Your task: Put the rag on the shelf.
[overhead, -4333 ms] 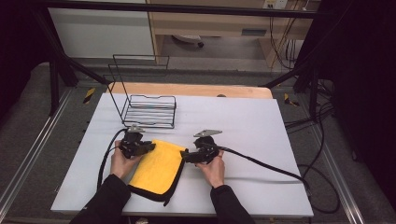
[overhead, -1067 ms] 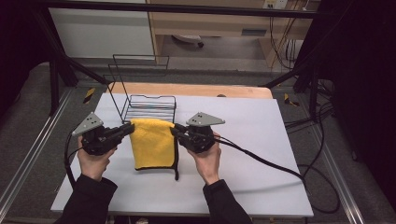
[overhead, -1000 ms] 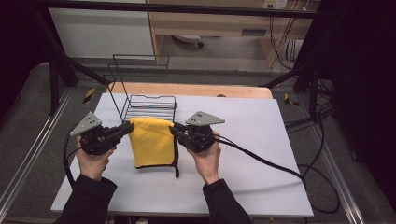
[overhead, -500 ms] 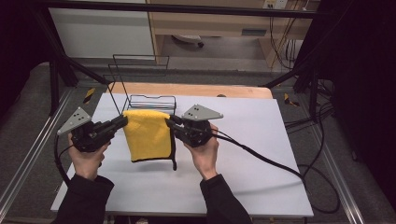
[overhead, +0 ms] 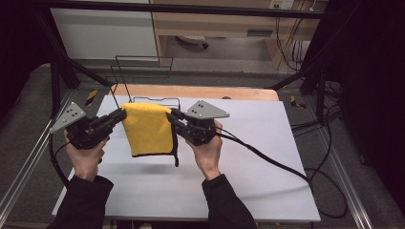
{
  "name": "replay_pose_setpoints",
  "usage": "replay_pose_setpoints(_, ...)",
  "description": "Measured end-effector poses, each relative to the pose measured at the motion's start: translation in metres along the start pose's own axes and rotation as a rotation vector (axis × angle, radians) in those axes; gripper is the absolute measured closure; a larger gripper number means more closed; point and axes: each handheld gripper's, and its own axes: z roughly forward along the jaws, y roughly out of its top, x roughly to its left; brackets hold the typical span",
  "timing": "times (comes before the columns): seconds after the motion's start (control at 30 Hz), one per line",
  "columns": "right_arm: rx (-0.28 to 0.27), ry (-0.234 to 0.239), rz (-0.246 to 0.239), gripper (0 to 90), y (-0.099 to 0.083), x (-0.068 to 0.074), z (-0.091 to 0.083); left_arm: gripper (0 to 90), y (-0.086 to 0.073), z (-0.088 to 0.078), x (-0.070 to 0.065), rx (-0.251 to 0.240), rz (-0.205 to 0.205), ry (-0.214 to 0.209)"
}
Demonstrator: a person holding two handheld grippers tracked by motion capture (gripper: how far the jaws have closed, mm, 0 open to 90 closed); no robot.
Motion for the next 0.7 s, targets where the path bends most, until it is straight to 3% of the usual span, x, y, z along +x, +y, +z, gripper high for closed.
replay_pose_setpoints(0.7,-0.098,-0.038,-0.023,78.0,0.041,-0.006,0.002,84.3,0.041,0.006,0.004,-0.090,0.016,0.020)
